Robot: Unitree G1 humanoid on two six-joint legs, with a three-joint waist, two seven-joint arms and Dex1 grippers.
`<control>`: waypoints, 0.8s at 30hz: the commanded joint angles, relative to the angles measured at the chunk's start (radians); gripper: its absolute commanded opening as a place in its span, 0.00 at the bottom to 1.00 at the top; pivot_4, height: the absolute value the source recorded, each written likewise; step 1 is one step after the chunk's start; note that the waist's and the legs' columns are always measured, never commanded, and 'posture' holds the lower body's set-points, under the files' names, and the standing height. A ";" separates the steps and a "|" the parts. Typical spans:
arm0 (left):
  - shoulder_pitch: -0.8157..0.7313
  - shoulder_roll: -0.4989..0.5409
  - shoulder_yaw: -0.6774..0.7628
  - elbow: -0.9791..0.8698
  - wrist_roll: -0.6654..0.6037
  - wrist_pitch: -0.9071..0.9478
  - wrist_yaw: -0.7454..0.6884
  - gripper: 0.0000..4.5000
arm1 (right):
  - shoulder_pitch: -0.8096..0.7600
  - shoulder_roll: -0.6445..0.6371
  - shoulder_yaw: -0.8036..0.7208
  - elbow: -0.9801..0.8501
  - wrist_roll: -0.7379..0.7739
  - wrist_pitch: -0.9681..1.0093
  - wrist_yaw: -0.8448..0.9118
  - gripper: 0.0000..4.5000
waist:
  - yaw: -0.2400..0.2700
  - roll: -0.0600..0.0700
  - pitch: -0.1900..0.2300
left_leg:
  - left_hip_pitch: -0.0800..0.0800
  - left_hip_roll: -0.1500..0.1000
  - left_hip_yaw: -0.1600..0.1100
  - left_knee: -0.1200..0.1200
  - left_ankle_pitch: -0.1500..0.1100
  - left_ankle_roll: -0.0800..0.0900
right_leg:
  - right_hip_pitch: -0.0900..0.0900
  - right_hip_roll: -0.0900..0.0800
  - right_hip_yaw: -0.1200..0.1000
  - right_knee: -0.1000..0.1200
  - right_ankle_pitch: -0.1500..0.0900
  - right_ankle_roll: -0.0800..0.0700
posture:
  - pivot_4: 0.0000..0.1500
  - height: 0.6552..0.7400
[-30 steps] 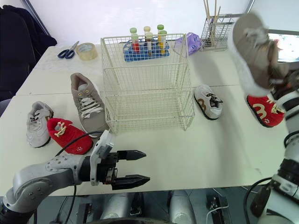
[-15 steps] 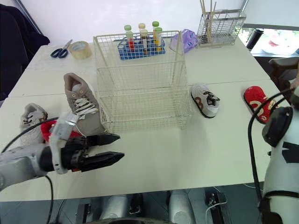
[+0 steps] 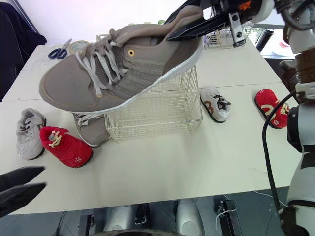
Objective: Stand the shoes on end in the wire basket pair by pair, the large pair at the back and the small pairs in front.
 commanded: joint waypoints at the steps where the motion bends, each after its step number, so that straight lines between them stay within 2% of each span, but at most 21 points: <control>1: -0.045 0.125 0.099 0.233 0.139 -0.050 -0.072 1.00 | -0.035 -0.037 0.016 -0.054 0.132 -0.014 0.003 0.06 | 0.006 0.000 0.000 | 0.000 0.000 -0.001 0.000 0.001 -0.002 | -0.001 0.001 -0.001 0.002 0.000 -0.001 | 1.00 1.00; 5: -0.310 0.422 -0.060 0.361 0.222 -0.118 -0.109 1.00 | 0.003 -0.106 0.053 -0.193 0.260 0.037 0.003 0.06 | 0.028 -0.001 0.000 | 0.000 0.001 -0.002 0.000 0.002 -0.004 | -0.003 0.000 -0.001 0.010 -0.002 -0.004 | 1.00 1.00; 7: -0.440 0.505 -0.158 0.403 0.242 -0.123 -0.134 1.00 | 0.010 -0.131 0.067 -0.228 0.286 0.048 0.003 0.06 | 0.024 -0.003 0.000 | 0.000 0.001 -0.001 0.000 0.002 -0.004 | -0.003 0.000 -0.001 0.009 -0.002 -0.004 | 1.00 1.00; 10: -0.640 0.668 -0.447 0.498 0.223 -0.241 -0.249 1.00 | 0.014 -0.180 0.074 -0.284 0.338 0.096 0.003 0.06 | 0.023 -0.005 0.001 | 0.000 0.001 0.002 0.000 0.001 -0.003 | -0.004 -0.001 -0.001 0.009 -0.002 -0.004 | 1.00 1.00; 14: -0.848 0.767 -0.804 0.515 0.145 -0.354 -0.348 1.00 | 0.003 -0.199 0.079 -0.318 0.349 0.124 0.003 0.06 | 0.015 -0.005 0.002 | -0.001 0.002 0.006 -0.001 0.001 -0.003 | -0.008 -0.001 -0.001 0.010 -0.002 -0.004 | 1.00 1.00; 16: -0.938 0.806 -0.972 0.479 0.064 -0.407 -0.372 1.00 | 0.000 -0.219 0.088 -0.327 0.346 0.121 0.003 0.06 | 0.008 -0.006 0.002 | -0.001 0.003 0.006 -0.001 0.001 -0.003 | -0.009 0.000 -0.001 0.011 -0.002 -0.004 | 1.00 1.00; 18: -1.052 0.813 -1.156 0.403 0.026 -0.439 -0.389 1.00 | -0.002 -0.250 0.094 -0.340 0.352 0.114 0.003 0.06 | 0.005 -0.006 0.003 | -0.001 0.003 0.006 -0.001 0.001 -0.003 | -0.009 0.000 -0.001 0.011 -0.002 -0.004 | 1.00 1.00; 19: -1.152 0.775 -1.258 0.373 0.028 -0.417 -0.382 1.00 | -0.003 -0.266 0.097 -0.346 0.356 0.110 0.003 0.06 | 0.005 -0.006 0.003 | -0.002 0.003 0.006 -0.001 0.001 -0.003 | -0.009 -0.001 -0.001 0.011 -0.002 -0.004 | 1.00 1.00; 22: -1.488 0.585 -1.510 0.366 0.094 -0.267 -0.338 1.00 | -0.010 -0.306 0.106 -0.349 0.370 0.091 0.003 0.06 | 0.012 -0.005 0.003 | -0.002 0.002 0.006 0.000 0.001 -0.003 | -0.009 -0.001 -0.001 0.012 -0.002 -0.004 | 1.00 1.00; 24: -1.642 0.482 -1.592 0.392 0.119 -0.169 -0.315 1.00 | -0.015 -0.320 0.117 -0.346 0.370 0.072 0.003 0.06 | 0.025 -0.008 0.004 | -0.002 0.003 0.005 0.002 0.002 -0.003 | -0.009 0.000 -0.001 0.014 -0.002 -0.003 | 1.00 1.00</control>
